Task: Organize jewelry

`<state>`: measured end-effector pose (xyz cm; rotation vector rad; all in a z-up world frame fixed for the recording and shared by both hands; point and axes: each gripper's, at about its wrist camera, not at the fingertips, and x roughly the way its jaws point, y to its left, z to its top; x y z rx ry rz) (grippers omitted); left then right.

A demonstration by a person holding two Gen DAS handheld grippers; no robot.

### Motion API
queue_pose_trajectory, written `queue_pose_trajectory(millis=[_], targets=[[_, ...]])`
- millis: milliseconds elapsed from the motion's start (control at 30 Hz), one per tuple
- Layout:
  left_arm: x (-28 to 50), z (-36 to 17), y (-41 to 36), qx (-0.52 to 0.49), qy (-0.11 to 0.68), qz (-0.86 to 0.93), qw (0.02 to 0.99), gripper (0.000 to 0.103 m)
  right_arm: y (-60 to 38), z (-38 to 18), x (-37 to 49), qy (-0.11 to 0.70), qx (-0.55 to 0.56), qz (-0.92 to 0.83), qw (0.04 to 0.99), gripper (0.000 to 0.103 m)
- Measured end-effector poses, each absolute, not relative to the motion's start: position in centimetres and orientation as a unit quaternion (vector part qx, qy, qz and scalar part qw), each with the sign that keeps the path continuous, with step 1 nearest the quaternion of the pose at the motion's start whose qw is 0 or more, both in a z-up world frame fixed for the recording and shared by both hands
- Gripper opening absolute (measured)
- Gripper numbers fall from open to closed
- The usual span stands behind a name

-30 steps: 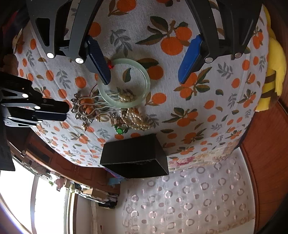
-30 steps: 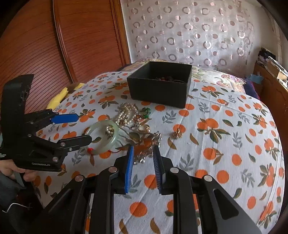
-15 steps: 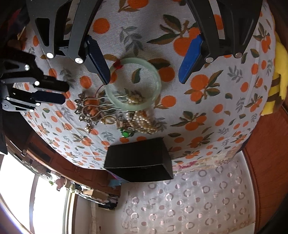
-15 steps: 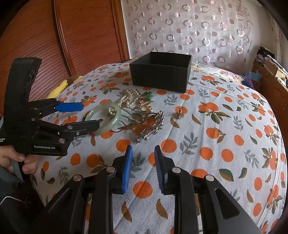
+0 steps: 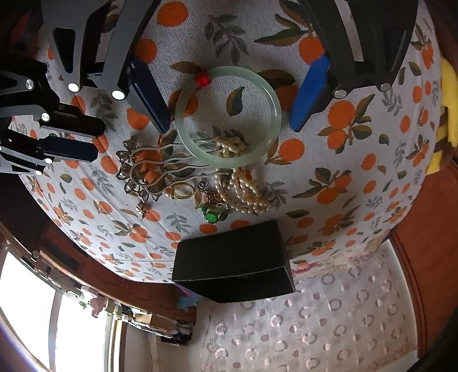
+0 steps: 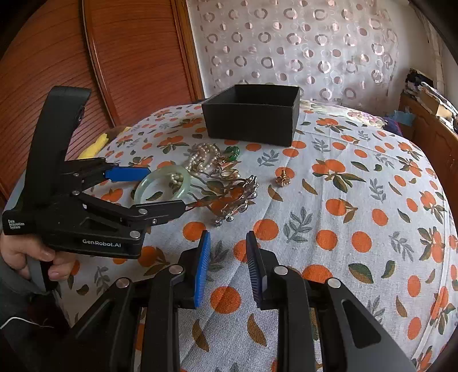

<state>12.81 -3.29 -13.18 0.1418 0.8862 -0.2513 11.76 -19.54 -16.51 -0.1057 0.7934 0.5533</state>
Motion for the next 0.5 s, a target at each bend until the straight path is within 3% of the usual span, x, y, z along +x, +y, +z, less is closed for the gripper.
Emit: queue_pose_trajectory(millis=[200, 300, 500], targets=[[12.7, -13.2, -3.0, 0.06, 0.424, -0.123, 0.895, 0.081, -19.7, -16.6, 11.8, 0.383, -0.043, 0.264, 0.884, 0.028], [12.6, -13.0, -2.5, 0.05, 0.418, -0.121, 0.899, 0.069, -19.8, -16.6, 11.9, 0.383, -0.042, 0.262, 0.885, 0.028], [11.0, -12.2, -2.2, 0.047, 0.396, -0.123, 0.909, 0.069, -19.7, -16.5, 12.1, 0.384, -0.047, 0.257, 0.886, 0.028]])
